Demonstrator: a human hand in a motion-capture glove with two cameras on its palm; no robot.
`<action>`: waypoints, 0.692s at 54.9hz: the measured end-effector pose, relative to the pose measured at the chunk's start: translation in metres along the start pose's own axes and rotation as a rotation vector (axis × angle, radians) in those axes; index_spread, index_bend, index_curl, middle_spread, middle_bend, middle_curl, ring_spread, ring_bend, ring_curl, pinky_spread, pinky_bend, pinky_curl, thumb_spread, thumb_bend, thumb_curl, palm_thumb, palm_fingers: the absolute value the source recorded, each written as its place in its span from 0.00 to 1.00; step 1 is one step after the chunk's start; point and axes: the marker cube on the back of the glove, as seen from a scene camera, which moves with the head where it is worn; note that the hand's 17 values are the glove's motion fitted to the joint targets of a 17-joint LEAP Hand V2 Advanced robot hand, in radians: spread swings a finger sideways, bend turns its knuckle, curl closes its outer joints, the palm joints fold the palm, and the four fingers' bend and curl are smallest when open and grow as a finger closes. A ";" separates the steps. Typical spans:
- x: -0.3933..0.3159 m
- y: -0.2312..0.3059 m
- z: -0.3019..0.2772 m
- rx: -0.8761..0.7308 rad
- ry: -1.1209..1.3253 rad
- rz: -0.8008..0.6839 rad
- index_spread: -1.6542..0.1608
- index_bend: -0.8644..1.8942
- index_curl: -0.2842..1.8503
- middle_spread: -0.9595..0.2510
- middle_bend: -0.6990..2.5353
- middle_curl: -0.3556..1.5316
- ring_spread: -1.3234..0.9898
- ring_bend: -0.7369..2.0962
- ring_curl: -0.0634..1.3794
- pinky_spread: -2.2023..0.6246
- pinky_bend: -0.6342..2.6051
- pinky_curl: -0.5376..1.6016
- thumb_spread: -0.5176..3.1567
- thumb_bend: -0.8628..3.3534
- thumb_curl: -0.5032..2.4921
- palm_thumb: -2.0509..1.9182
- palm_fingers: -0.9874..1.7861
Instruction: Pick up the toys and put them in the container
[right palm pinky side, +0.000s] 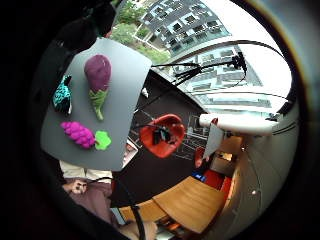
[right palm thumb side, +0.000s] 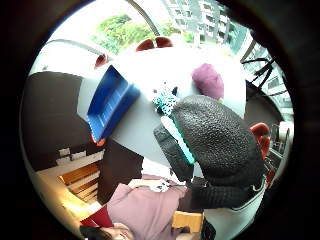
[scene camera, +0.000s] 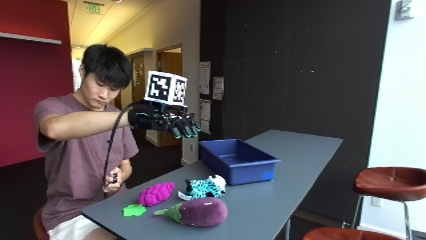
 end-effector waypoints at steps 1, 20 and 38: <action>-0.001 -0.001 0.001 -0.002 -0.001 -0.001 0.87 0.32 0.13 0.78 0.28 0.21 0.55 0.37 0.07 0.76 0.36 0.30 0.26 0.20 0.16 0.50 0.45; -0.003 -0.059 0.031 -0.056 -0.020 0.026 0.82 0.36 0.18 0.77 0.29 0.29 0.54 0.42 0.15 0.76 0.42 0.38 0.48 0.19 0.18 0.50 0.36; 0.018 -0.117 0.107 -0.189 -0.112 0.174 0.84 0.31 0.18 0.86 0.26 0.31 0.58 0.47 0.20 0.78 0.52 0.43 0.50 0.19 0.20 0.49 0.28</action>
